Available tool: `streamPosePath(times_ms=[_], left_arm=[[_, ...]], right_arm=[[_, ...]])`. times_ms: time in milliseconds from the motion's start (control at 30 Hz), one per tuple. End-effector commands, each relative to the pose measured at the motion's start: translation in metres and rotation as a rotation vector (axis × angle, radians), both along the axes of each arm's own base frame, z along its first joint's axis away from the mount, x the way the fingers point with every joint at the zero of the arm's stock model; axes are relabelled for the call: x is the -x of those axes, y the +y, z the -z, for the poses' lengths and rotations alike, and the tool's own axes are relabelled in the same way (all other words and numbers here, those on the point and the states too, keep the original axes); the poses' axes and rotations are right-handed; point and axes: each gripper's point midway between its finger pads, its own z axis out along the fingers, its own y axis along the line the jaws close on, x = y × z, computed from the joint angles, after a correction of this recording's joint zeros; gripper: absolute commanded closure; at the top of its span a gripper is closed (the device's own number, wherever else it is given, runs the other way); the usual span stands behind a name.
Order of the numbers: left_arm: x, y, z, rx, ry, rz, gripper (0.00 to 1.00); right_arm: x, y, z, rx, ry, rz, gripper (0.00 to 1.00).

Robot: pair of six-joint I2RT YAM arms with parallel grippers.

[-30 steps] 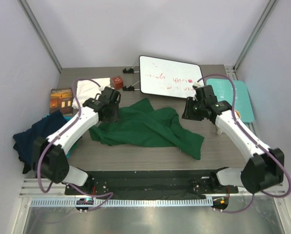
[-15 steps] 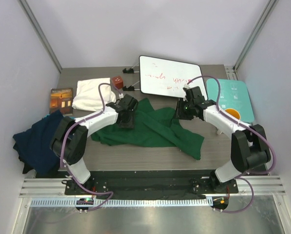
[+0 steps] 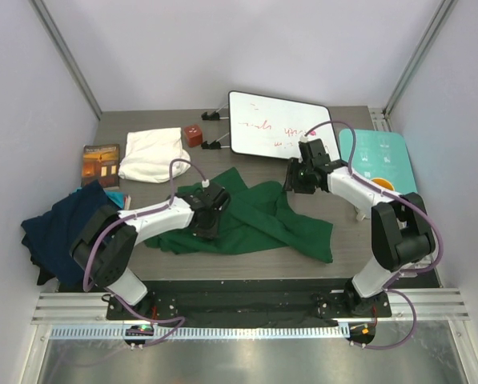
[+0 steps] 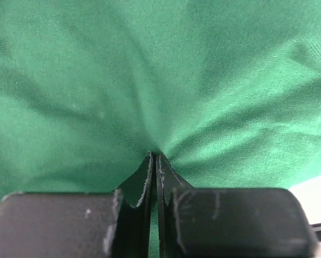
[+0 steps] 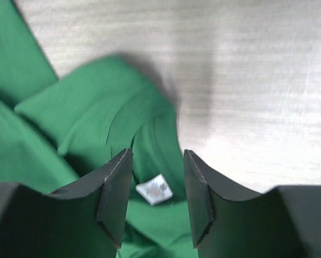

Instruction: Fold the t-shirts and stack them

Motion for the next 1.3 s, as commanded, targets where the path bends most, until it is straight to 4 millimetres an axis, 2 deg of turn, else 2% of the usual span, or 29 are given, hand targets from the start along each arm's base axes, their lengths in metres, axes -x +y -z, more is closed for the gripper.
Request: streamPosePath(times_ms=[0,67,167,200,300,333,500,667,700,733,767,800,833,967,1067,1100,1200,1233,1267], left_arm=[[0.014,0.001,-0.004,0.036,0.034,-0.002,0.97],[0.015,0.003,-0.006,0.039,0.025,-0.01,0.97],[0.017,0.006,-0.007,0.036,0.02,-0.015,0.97],[0.017,0.005,-0.008,0.039,0.017,-0.013,0.97],[0.015,0.006,-0.01,0.025,0.013,-0.012,0.97],[0.014,0.007,-0.01,0.022,0.012,-0.012,0.97],[0.014,0.008,-0.007,0.008,0.017,-0.011,0.97],[0.013,0.008,-0.006,0.001,0.017,-0.011,0.98],[0.013,0.009,-0.006,0.0,0.016,-0.011,0.98],[0.013,0.009,-0.006,0.0,0.014,-0.012,0.98],[0.013,0.009,-0.006,-0.002,0.014,-0.012,0.98],[0.013,0.009,-0.006,-0.002,0.012,-0.013,0.98],[0.012,0.01,-0.007,-0.004,0.008,-0.015,0.98],[0.01,0.011,-0.008,-0.007,-0.003,-0.019,0.98],[0.009,0.012,-0.01,-0.011,-0.015,-0.025,0.98],[0.008,0.013,-0.011,-0.012,-0.021,-0.03,0.98],[0.005,0.015,-0.016,-0.014,-0.047,-0.043,0.98],[0.005,0.016,-0.018,-0.012,-0.052,-0.046,0.97],[0.004,0.016,-0.02,-0.007,-0.06,-0.051,0.96]], right_arm=[[-0.032,0.005,-0.007,0.017,-0.06,0.013,0.51],[-0.039,0.009,-0.007,0.005,-0.065,0.006,0.5],[-0.049,0.018,0.004,-0.015,-0.063,-0.006,0.5],[-0.052,0.018,0.014,-0.011,-0.051,-0.005,0.5],[-0.059,0.026,0.021,-0.028,-0.034,-0.023,0.48],[-0.059,0.029,0.029,-0.033,-0.018,-0.034,0.47],[-0.055,0.047,0.038,-0.125,-0.004,-0.064,0.44],[-0.047,0.055,0.064,-0.127,0.073,-0.098,0.44],[-0.043,0.058,0.067,-0.136,0.09,-0.11,0.48],[-0.041,0.059,0.07,-0.138,0.096,-0.111,0.58],[-0.041,0.059,0.07,-0.137,0.093,-0.107,0.71],[-0.041,0.06,0.068,-0.132,0.08,-0.102,0.94],[-0.037,0.057,0.071,-0.133,0.085,-0.095,0.99],[-0.033,0.056,0.057,-0.146,0.052,-0.096,0.99],[-0.031,0.049,0.038,-0.128,-0.001,-0.081,0.99],[-0.03,0.046,0.023,-0.129,-0.037,-0.077,0.99],[-0.027,0.037,-0.001,-0.11,-0.09,-0.064,0.99],[-0.027,0.035,-0.027,-0.122,-0.148,-0.064,0.99],[-0.025,0.032,-0.037,-0.113,-0.17,-0.055,0.99]])
